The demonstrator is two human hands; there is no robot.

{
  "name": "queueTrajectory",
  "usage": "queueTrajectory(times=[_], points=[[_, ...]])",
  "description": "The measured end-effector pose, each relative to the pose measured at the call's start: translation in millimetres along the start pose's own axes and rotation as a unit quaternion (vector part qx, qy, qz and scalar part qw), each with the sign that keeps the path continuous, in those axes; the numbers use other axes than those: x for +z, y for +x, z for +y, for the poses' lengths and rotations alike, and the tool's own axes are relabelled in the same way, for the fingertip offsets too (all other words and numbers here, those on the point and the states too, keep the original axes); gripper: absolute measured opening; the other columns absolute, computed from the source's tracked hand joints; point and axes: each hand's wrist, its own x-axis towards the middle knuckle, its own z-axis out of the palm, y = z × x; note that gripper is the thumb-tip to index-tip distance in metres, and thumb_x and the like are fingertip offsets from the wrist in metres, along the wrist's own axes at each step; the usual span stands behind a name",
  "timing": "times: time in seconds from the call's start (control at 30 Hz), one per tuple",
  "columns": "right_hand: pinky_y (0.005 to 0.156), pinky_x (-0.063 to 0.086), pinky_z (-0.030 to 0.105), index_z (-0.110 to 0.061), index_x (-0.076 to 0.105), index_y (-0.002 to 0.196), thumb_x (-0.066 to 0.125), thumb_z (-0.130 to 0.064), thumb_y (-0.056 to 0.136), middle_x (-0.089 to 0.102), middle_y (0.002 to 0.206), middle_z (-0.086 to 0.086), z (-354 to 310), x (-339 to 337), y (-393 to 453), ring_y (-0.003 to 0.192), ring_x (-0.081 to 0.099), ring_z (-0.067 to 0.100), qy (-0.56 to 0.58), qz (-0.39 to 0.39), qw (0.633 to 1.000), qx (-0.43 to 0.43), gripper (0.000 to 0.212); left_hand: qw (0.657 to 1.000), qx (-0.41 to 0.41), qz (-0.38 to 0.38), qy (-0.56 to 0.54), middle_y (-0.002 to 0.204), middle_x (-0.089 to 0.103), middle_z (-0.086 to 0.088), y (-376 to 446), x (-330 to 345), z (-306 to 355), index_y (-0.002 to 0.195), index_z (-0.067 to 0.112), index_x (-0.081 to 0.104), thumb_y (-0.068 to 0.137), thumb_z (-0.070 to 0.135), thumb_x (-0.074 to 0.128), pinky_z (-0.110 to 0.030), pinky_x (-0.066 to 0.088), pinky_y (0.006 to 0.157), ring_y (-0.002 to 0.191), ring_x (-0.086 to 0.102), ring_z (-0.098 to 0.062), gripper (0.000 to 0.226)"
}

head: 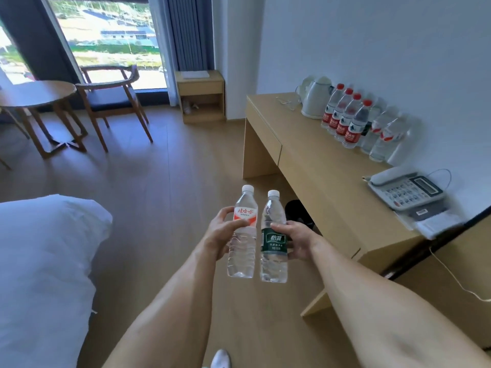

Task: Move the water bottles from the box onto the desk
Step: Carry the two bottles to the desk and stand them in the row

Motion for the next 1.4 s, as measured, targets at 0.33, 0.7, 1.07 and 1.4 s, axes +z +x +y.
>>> queueTrajectory(times=[0.33, 0.7, 1.07, 1.4], points=[[0.073, 0.058, 0.046, -0.012, 0.057, 0.123, 0.079, -0.018, 0.080, 0.068, 0.117, 0.014, -117.0, 0.8, 113.3, 0.106, 0.065, 0.032, 0.033, 0.046, 0.997, -0.055, 0.049, 0.997, 0.015, -0.056, 0.059, 0.114, 0.071, -0.013, 153.8, -16.1, 99.3, 0.124, 0.033, 0.057, 0.068, 0.013, 0.084, -0.041, 0.060, 0.070, 0.090, 0.076, -0.027, 0.065], [0.093, 0.052, 0.054, -0.010, 0.050, 0.131, 0.073, -0.009, 0.085, 0.066, 0.115, 0.013, -226.6, -51.8, 250.7, 0.100, 0.065, 0.029, 0.093, 0.089, 0.986, -0.107, 0.051, 0.985, 0.064, -0.128, 0.093, 0.107, 0.073, -0.010, 328.6, 17.8, 199.4, 0.118, 0.037, 0.057, 0.060, 0.023, 0.087, -0.036, 0.058, 0.067, 0.089, 0.075, -0.023, 0.067], [0.090, 0.054, 0.055, -0.014, 0.052, 0.127, 0.079, -0.014, 0.080, 0.064, 0.122, 0.012, -316.2, -150.5, 337.2, 0.114, 0.060, 0.034, 0.142, 0.180, 0.966, -0.120, 0.054, 0.971, 0.022, -0.211, 0.109, 0.117, 0.068, -0.021, 497.7, 113.1, 270.0, 0.136, 0.026, 0.052, 0.061, 0.010, 0.082, -0.053, 0.058, 0.088, 0.099, 0.073, -0.037, 0.082], [0.102, 0.047, 0.058, -0.022, 0.062, 0.116, 0.081, -0.006, 0.075, 0.068, 0.119, 0.006, -298.6, -237.9, 307.6, 0.117, 0.060, 0.028, 0.248, 0.370, 0.886, -0.127, 0.048, 0.897, 0.004, -0.382, 0.223, 0.109, 0.064, -0.020, 563.0, 248.9, 257.0, 0.132, 0.001, 0.052, 0.073, 0.005, 0.081, -0.034, 0.045, 0.062, 0.081, 0.061, -0.027, 0.066]])
